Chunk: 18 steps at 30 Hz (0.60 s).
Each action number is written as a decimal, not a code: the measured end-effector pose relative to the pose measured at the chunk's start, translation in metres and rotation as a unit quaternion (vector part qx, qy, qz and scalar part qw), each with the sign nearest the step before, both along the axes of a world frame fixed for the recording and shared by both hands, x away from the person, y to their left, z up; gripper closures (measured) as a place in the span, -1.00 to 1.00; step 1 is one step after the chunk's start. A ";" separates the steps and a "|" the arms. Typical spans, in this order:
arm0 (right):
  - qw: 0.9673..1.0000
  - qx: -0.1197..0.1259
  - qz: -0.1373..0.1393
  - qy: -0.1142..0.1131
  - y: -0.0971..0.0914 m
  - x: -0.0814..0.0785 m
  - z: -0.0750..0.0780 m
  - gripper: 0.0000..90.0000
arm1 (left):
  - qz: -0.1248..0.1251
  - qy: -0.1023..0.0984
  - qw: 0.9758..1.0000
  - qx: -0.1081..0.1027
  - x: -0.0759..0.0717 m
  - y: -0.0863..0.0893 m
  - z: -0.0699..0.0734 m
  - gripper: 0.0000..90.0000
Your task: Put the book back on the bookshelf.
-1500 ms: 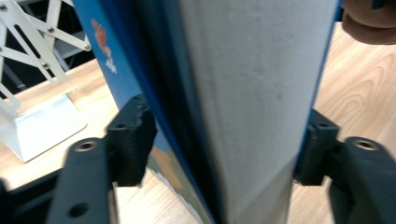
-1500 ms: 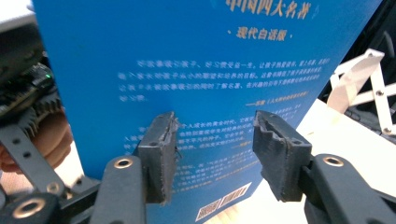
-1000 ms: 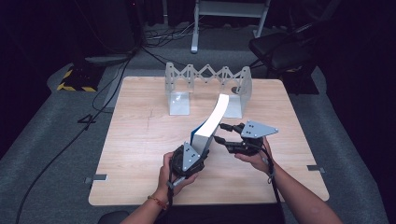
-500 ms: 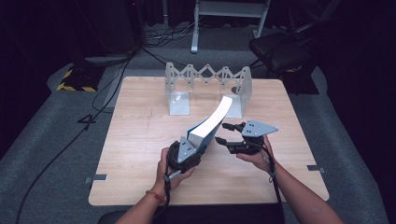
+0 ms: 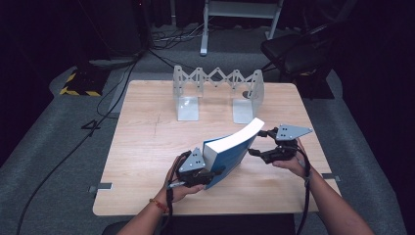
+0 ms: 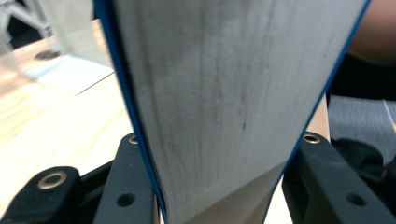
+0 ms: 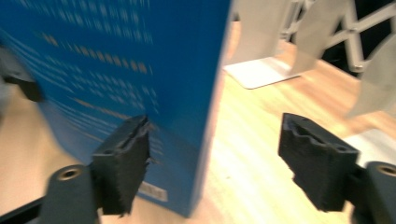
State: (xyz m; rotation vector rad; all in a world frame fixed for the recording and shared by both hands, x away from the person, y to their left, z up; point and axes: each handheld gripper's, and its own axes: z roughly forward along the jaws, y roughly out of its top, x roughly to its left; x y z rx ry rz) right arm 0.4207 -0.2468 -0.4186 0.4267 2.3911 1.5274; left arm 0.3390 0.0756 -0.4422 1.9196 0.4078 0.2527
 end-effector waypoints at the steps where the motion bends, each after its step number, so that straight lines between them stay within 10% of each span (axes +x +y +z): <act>1: 1.000 0.002 0.004 0.005 -0.002 -0.002 0.001 -0.42 | -0.003 0.001 1.000 -0.001 0.002 -0.001 0.000 0.33; 4: 0.999 -0.026 0.027 -0.008 -0.004 -0.009 -0.006 -0.35 | -0.017 0.008 1.000 0.005 0.010 -0.002 -0.002 0.33; 13: 0.996 0.004 0.075 0.041 0.011 0.007 -0.022 -0.36 | -0.033 0.015 0.999 0.012 0.020 0.003 0.000 0.32; 18: 0.998 -0.006 0.061 0.030 0.015 0.003 -0.023 -0.22 | -0.002 0.007 0.999 0.032 0.018 0.010 -0.002 0.21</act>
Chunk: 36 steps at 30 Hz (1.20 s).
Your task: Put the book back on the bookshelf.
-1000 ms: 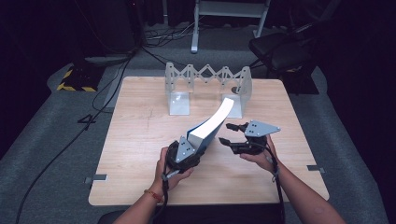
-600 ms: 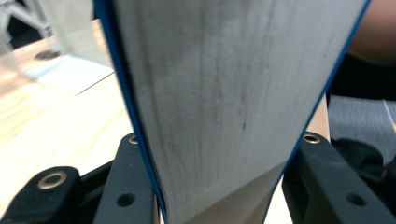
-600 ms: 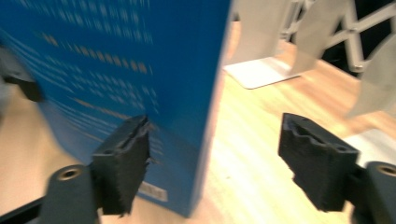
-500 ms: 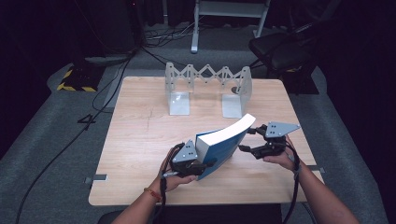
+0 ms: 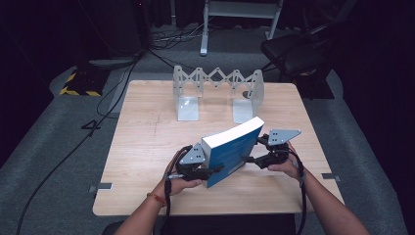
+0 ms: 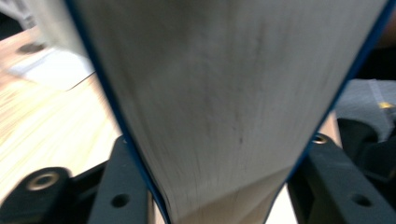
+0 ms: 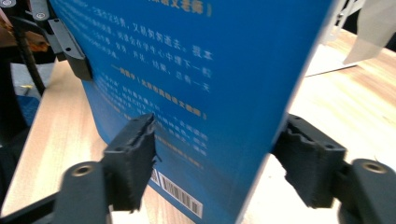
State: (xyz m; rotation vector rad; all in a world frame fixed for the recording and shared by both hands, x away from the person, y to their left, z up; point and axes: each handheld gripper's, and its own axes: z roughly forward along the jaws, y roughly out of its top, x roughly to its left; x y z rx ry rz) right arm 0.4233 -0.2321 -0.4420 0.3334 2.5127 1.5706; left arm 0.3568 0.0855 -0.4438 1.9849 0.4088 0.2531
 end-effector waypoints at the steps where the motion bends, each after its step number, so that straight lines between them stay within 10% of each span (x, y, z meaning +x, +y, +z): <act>1: 1.000 0.000 -0.001 -0.001 -0.001 -0.001 0.000 -0.18 | 0.010 0.001 1.000 -0.002 -0.002 0.003 0.000 0.21; 9: 1.000 0.005 0.014 -0.008 -0.006 -0.010 -0.002 0.01 | 0.026 0.013 1.000 -0.006 -0.005 0.026 0.004 -0.04; 17: 0.997 -0.030 0.064 -0.030 -0.014 -0.035 0.005 0.18 | 0.055 -0.017 0.998 0.019 -0.007 0.028 0.008 -0.06; 21: 0.997 -0.034 0.061 -0.040 -0.013 -0.040 0.006 0.19 | 0.053 -0.024 0.998 0.024 -0.006 0.026 0.009 -0.10; 25: 0.997 -0.019 0.058 -0.040 -0.006 -0.044 0.008 0.16 | 0.082 -0.064 0.992 0.065 -0.012 0.014 0.010 -0.24; 36: 0.997 0.018 0.027 -0.063 0.016 -0.058 0.016 0.19 | 0.082 -0.070 0.993 0.050 -0.013 0.012 0.007 -0.24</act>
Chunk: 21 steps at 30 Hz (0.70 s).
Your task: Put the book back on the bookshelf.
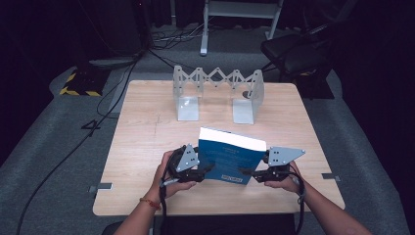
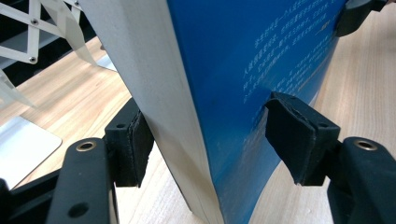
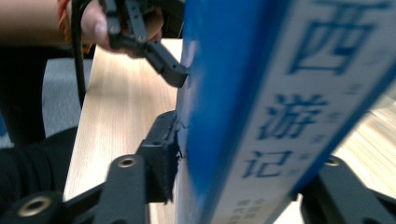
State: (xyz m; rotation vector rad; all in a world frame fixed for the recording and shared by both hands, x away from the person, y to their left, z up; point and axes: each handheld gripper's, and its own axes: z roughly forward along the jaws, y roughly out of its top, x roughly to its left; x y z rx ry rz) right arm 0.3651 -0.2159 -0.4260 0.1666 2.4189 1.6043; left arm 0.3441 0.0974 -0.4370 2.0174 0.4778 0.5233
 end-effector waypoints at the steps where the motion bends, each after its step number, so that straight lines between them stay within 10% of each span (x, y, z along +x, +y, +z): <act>1: 1.000 0.002 -0.001 0.004 -0.001 0.001 0.000 0.19 | 0.004 -0.002 1.000 -0.001 0.001 -0.001 0.000 -0.23; 21: 0.999 0.035 -0.028 -0.007 -0.004 0.004 0.008 0.32 | 0.014 -0.008 1.000 -0.009 0.010 -0.017 -0.002 -0.32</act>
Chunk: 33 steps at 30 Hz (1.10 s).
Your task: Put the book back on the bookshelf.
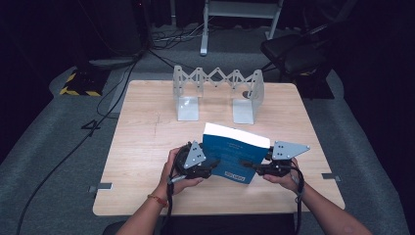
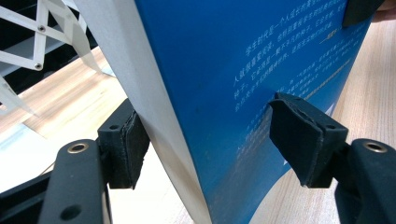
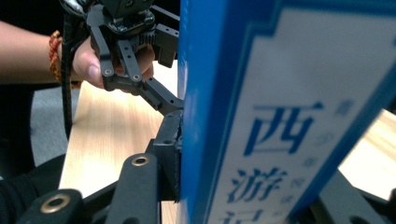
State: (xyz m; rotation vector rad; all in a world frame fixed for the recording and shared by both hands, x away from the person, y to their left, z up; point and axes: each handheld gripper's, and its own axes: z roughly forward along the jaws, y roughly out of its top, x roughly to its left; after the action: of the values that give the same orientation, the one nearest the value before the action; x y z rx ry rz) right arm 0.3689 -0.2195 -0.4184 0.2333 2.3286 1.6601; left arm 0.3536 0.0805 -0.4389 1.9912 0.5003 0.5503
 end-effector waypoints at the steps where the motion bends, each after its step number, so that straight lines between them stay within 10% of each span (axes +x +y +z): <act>1: 1.000 -0.002 -0.001 -0.005 0.000 -0.001 0.001 0.33 | -0.002 0.000 1.000 0.001 0.000 0.000 0.000 -0.32; 14: 0.999 0.047 -0.002 -0.003 -0.007 0.008 -0.014 0.31 | 0.008 0.000 1.000 0.006 0.003 -0.004 -0.002 -0.31; 33: 1.000 0.026 -0.007 0.010 -0.003 0.010 -0.008 0.37 | 0.016 0.004 1.000 0.004 0.005 -0.006 -0.003 -0.38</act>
State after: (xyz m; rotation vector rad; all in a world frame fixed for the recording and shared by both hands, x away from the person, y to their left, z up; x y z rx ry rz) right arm 0.3793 -0.2224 -0.4259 0.2778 2.2952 1.7199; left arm 0.3591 0.0749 -0.4417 1.9957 0.5364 0.5658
